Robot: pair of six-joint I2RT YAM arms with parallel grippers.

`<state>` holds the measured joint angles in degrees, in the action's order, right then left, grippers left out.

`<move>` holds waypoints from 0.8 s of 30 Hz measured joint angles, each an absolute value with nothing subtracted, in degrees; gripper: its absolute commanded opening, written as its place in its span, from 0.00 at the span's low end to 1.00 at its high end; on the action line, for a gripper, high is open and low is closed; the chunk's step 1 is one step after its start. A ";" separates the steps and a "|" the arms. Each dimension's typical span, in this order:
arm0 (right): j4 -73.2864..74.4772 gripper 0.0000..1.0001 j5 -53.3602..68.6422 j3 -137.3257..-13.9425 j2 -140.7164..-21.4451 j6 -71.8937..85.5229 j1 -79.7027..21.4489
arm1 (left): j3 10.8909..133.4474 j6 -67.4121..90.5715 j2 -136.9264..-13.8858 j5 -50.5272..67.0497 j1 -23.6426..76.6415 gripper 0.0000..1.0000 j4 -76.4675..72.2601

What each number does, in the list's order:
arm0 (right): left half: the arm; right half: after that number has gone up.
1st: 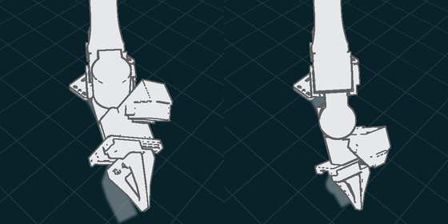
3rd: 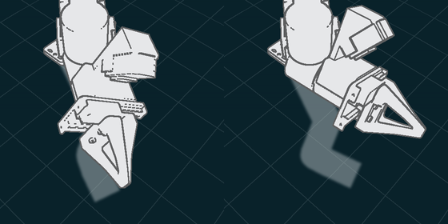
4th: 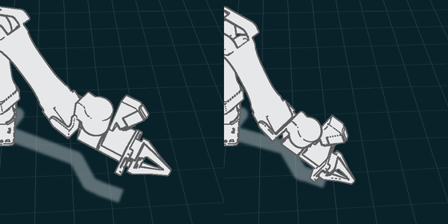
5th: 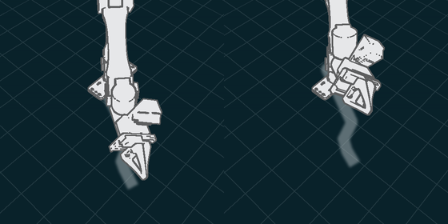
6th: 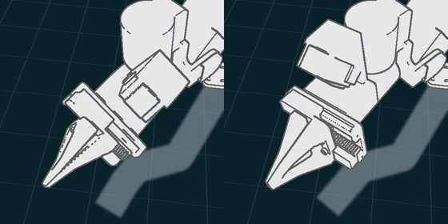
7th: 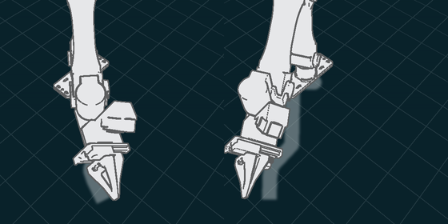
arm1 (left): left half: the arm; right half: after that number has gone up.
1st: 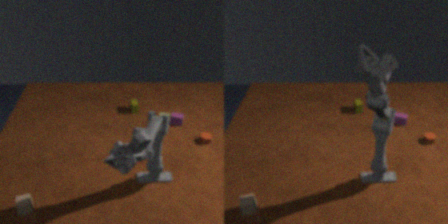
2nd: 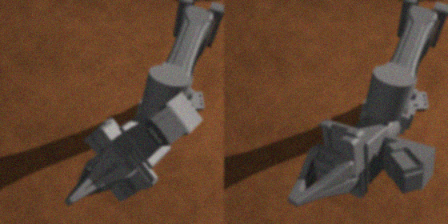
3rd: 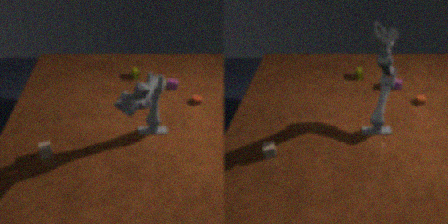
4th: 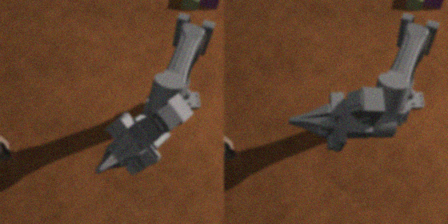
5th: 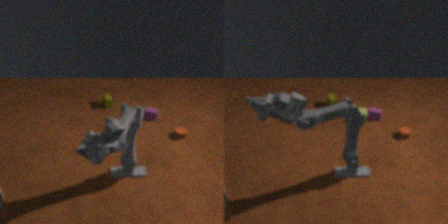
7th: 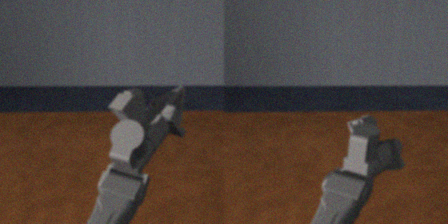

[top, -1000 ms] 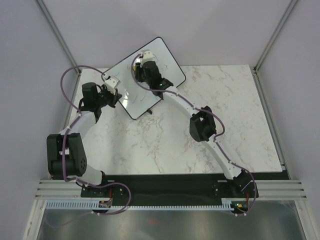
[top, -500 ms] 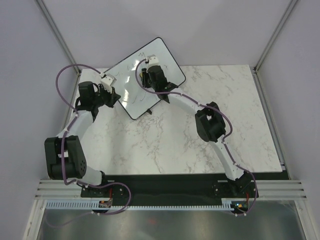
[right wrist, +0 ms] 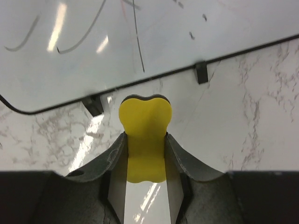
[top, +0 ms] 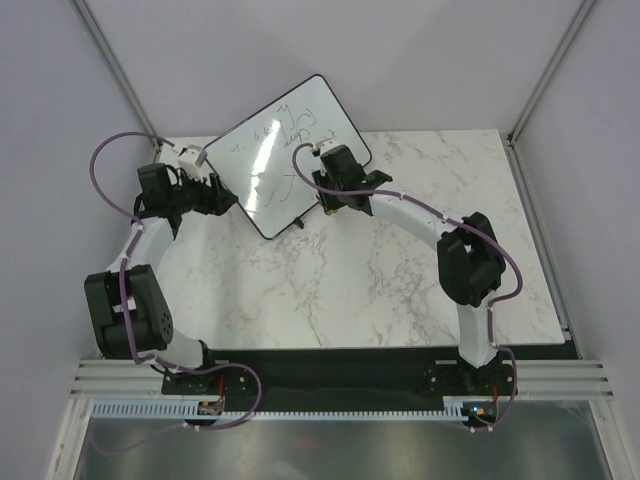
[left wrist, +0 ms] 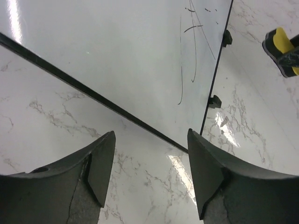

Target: Erase the whiteboard

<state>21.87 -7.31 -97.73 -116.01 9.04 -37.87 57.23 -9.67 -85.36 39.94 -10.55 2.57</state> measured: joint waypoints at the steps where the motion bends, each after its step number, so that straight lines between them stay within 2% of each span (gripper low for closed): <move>1: 23.46 0.00 -7.09 -96.55 -115.46 9.02 -37.87 | 57.28 -8.60 -86.04 41.08 -11.18 0.77 2.20; 9: 31.68 0.02 -5.13 -86.43 -115.22 9.78 -38.33 | 57.74 -0.95 -93.71 47.31 -14.33 0.80 -4.89; 12: 32.25 0.17 -4.82 -85.12 -115.22 9.98 -39.07 | 58.59 1.32 -96.51 49.47 -14.22 0.80 -8.03; 13: 32.27 0.31 -4.78 -84.93 -115.22 10.15 -39.38 | 59.13 2.09 -97.51 50.06 -14.22 0.80 -9.04; 15: 32.21 0.41 -4.75 -84.36 -115.22 10.59 -40.21 | 60.34 3.36 -99.22 50.61 -14.17 0.80 -10.59; 16: 32.23 0.50 -4.75 -84.09 -115.22 10.74 -40.53 | 60.84 3.88 -99.85 50.81 -14.17 0.80 -11.25; 22: 32.42 0.72 -4.75 -82.96 -115.20 11.44 -41.65 | 62.33 6.02 -101.12 51.27 -14.15 0.79 -14.24; 24: 32.56 0.73 -4.75 -82.96 -115.02 11.46 -41.63 | 62.33 6.22 -101.12 51.29 -14.17 0.78 -14.70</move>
